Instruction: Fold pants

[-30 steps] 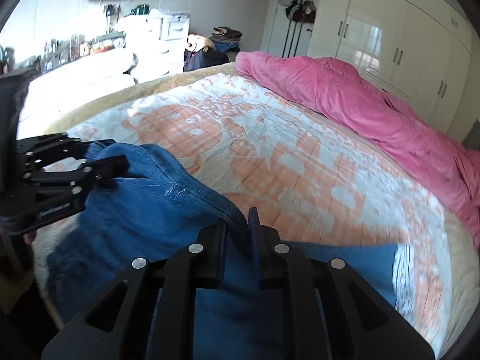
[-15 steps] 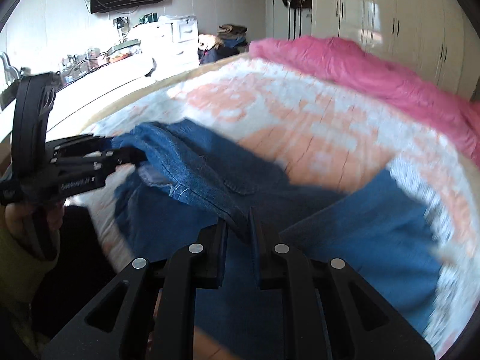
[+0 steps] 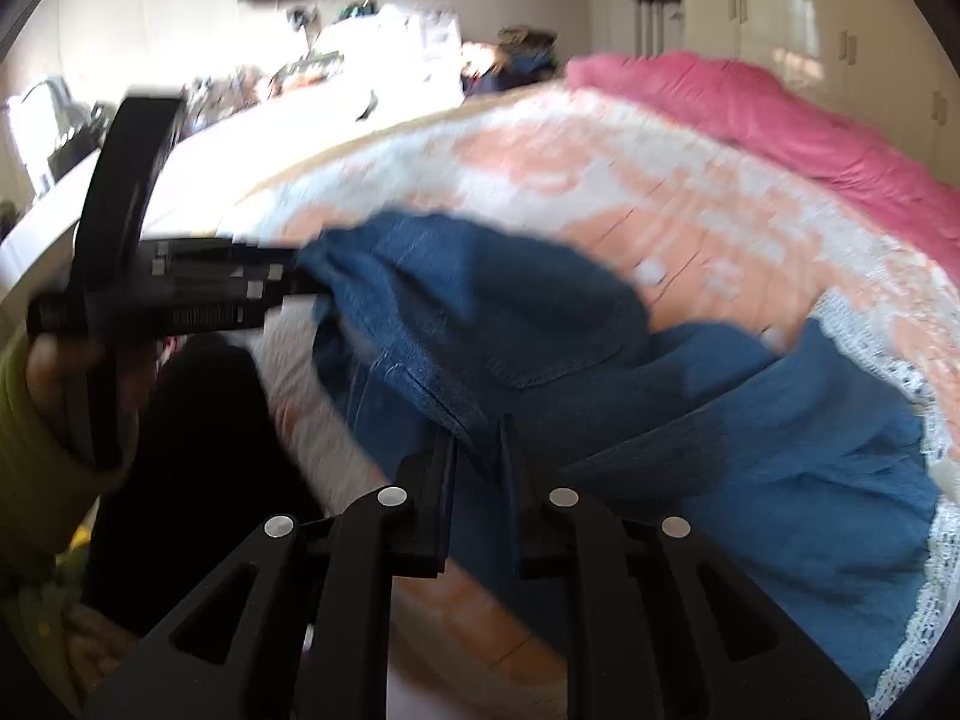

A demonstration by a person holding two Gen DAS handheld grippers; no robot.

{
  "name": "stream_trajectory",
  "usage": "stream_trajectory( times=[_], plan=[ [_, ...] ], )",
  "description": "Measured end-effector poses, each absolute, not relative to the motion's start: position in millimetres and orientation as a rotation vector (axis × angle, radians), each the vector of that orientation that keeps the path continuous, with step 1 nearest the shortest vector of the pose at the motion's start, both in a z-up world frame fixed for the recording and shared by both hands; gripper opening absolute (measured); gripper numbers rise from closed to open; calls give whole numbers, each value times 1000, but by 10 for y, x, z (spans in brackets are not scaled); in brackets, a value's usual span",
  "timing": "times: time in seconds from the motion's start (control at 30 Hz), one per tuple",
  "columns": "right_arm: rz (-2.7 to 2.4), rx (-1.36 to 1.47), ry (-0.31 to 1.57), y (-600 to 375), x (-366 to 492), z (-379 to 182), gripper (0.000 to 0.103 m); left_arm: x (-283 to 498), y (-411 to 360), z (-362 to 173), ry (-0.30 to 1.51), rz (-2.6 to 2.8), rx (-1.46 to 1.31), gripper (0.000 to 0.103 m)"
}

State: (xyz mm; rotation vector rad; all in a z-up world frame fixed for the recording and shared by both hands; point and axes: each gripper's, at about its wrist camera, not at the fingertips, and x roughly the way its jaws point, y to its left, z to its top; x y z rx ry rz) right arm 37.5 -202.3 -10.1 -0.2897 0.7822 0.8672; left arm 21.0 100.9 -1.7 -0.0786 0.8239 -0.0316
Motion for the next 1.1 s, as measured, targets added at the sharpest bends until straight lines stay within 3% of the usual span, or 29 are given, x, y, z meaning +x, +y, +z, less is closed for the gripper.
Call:
stream_trajectory(
  times=[0.3, 0.7, 0.87, 1.0, 1.1],
  plan=[
    [884, -320, 880, -1914, 337, -384, 14, 81, 1099, -75, 874, -10, -70, 56],
    [934, -267, 910, -1884, 298, -375, 16, -115, 1022, 429, 745, -16, -113, 56],
    [931, -283, 930, -1855, 293, -445, 17, 94, 794, 218, 798, -66, -90, 56],
    [961, -291, 962, -1868, 289, -446, 26, 318, 741, -111, 894, -24, -54, 52],
    [989, -297, 970, -1910, 284, -376, 27, 348, 770, -208, 904, 11, -40, 52]
  ],
)
